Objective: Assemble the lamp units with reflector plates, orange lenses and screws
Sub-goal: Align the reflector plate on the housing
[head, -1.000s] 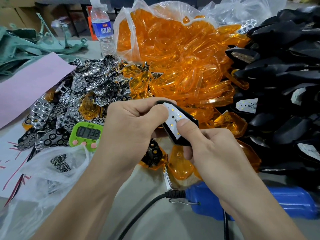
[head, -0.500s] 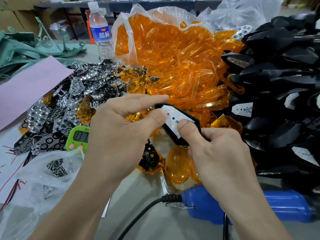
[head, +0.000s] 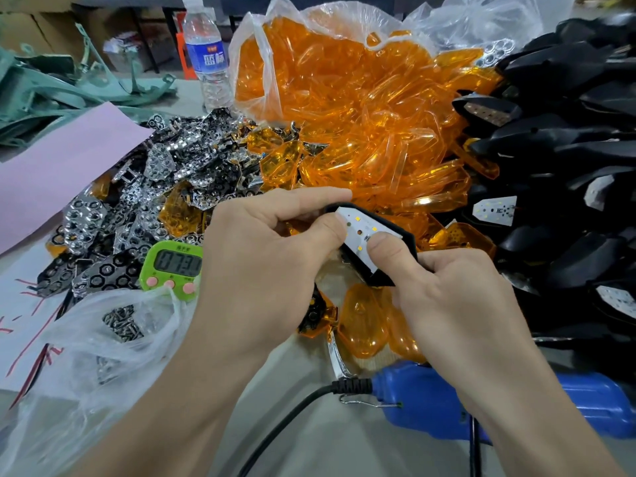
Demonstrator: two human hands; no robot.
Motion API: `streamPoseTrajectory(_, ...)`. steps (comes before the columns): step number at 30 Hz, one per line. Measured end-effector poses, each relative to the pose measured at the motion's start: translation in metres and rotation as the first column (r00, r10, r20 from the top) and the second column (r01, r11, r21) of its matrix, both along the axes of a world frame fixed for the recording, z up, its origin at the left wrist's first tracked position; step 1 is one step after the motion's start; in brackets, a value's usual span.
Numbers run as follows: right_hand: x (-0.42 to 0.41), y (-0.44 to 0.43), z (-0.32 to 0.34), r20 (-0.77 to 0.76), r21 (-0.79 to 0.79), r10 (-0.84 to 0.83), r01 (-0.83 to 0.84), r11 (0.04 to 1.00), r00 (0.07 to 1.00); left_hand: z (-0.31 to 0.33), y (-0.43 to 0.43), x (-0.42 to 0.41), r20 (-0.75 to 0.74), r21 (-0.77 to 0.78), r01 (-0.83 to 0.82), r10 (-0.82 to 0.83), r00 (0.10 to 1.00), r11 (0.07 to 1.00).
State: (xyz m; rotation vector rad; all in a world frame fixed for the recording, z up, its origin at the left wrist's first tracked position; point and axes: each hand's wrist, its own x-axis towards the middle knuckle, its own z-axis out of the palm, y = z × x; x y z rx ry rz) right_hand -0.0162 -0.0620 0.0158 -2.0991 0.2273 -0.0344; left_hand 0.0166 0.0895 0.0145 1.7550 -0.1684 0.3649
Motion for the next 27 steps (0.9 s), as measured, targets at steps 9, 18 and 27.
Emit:
streamPoseTrajectory(9, 0.0039, -0.0075, -0.0058, 0.027, -0.029, -0.014, 0.015, 0.999, 1.0, 0.0011, -0.0023, -0.0013, 0.022, 0.066, -0.031, 0.03, 0.999, 0.997)
streamPoseTrajectory(18, 0.0045, -0.0091, -0.0075, 0.032, -0.035, -0.002, 0.003, 0.999, 0.999, -0.0018, -0.0053, 0.0004, 0.008, 0.042, -0.042, 0.042, 0.999, 0.998)
streamPoseTrajectory(27, 0.0025, -0.0057, -0.0092, 0.019, -0.046, 0.015, -0.014, 0.999, 1.0, -0.0038, -0.0074, 0.0, 0.001, 0.028, -0.053, 0.053, 0.999, 0.998)
